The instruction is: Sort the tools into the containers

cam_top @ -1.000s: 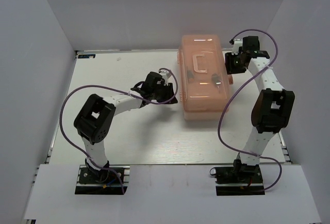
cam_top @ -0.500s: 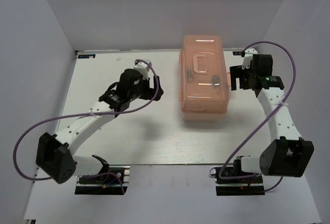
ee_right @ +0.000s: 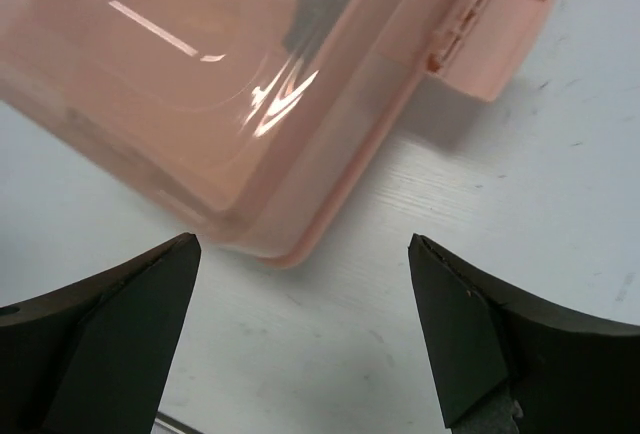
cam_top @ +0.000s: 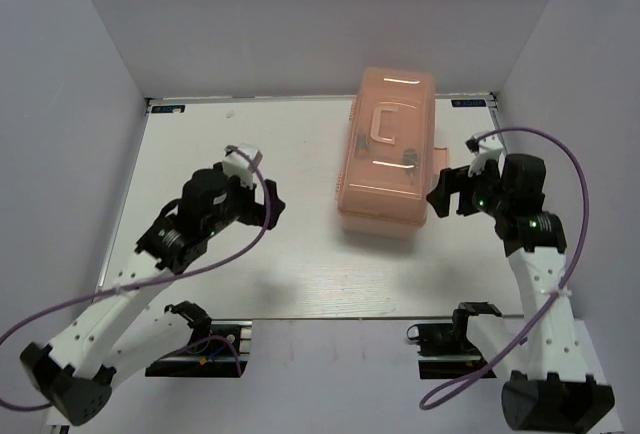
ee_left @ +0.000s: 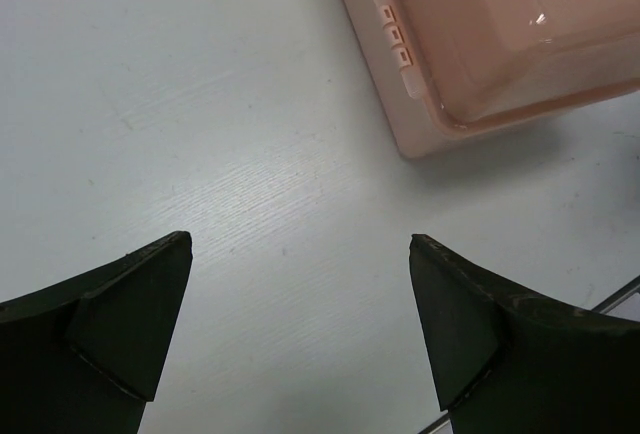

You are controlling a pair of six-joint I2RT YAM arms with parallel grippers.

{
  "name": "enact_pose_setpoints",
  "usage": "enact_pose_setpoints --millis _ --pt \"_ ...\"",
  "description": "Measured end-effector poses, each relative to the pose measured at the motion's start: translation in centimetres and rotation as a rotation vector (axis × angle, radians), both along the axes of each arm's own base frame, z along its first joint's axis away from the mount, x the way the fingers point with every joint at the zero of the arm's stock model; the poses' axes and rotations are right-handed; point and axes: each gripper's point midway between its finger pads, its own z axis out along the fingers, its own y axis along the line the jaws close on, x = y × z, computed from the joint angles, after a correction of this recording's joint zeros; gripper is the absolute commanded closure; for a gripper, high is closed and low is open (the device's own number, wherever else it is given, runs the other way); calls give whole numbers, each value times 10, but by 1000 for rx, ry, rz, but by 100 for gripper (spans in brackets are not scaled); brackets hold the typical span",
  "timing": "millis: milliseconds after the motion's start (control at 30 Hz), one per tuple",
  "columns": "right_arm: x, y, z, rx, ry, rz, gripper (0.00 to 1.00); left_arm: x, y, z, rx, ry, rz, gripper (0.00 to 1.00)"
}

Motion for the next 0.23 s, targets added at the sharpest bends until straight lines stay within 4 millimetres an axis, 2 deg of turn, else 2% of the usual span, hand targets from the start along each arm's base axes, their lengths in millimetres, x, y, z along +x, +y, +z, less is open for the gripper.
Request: enact_pose_setpoints --millis 67,233 --pt "-14 7 -3 49 -11 11 9 -12 11 2 -9 -45 1 0" --pt "-41 17 -36 108 36 29 9 -33 32 -12 -9 -111 16 0"
